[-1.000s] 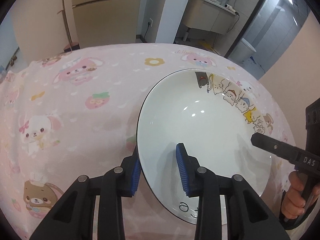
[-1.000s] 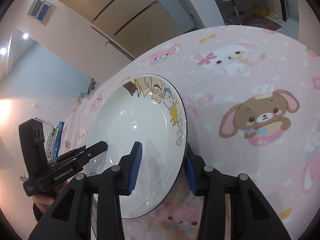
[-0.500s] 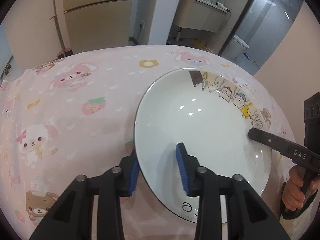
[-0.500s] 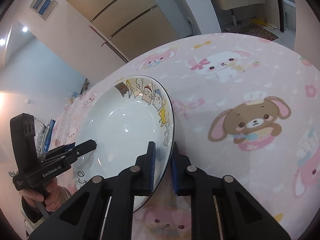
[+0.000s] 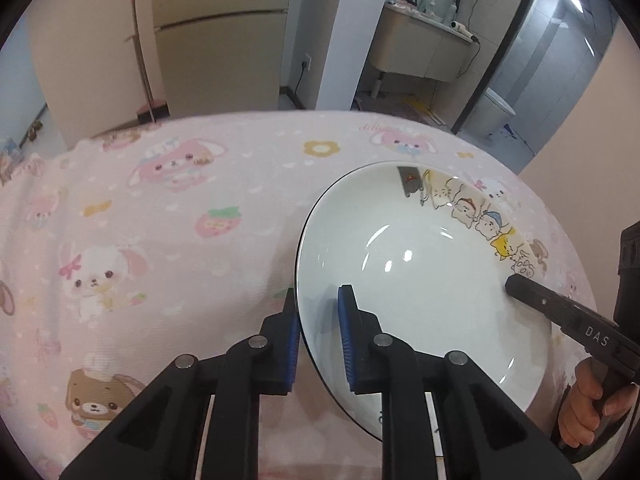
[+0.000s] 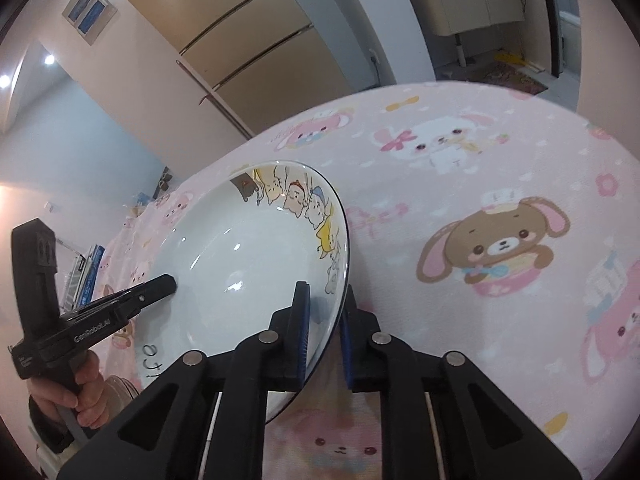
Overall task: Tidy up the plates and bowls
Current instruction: 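Lift the cartoon-rim deep plate with both tools and carry it over the plate stack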
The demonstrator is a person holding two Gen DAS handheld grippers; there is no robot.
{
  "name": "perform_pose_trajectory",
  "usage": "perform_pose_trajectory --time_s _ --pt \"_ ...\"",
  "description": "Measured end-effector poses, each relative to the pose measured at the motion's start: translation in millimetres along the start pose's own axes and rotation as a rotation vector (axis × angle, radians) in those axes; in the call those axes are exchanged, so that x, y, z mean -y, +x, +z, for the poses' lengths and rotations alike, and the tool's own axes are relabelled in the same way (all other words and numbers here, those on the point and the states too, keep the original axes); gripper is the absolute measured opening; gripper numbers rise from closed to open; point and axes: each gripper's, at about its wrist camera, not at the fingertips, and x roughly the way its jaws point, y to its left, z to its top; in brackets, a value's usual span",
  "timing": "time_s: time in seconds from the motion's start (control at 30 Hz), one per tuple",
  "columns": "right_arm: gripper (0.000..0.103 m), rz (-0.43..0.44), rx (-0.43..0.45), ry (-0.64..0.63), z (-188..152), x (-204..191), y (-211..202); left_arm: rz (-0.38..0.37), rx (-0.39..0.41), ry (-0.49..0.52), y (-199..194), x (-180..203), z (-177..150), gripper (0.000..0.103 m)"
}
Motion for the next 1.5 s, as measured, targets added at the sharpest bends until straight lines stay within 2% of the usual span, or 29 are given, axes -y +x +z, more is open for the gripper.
perform_pose_trajectory --time_s 0.07,0.37,0.67,1.13,1.5 --pt "0.015 -0.013 0.028 0.002 2.3 1.3 -6.8 0.012 0.027 0.035 -11.0 9.8 2.0 0.019" --pt "0.015 0.017 0.129 -0.004 10.5 -9.3 -44.4 0.007 0.091 0.042 -53.8 25.2 4.2 0.019" --pt "0.015 0.048 0.171 -0.05 -3.0 -38.7 -70.6 0.045 0.137 0.041 -107.6 24.2 -13.9 0.019" --pt "0.016 0.075 0.197 -0.171 -48.5 -90.8 -124.7 0.054 0.224 0.018 -195.8 9.9 -77.9 0.019" --pt "0.017 0.103 0.188 -0.281 -96.6 -138.5 -142.0 0.069 0.27 -0.043 -243.6 -25.0 -142.9 0.019"
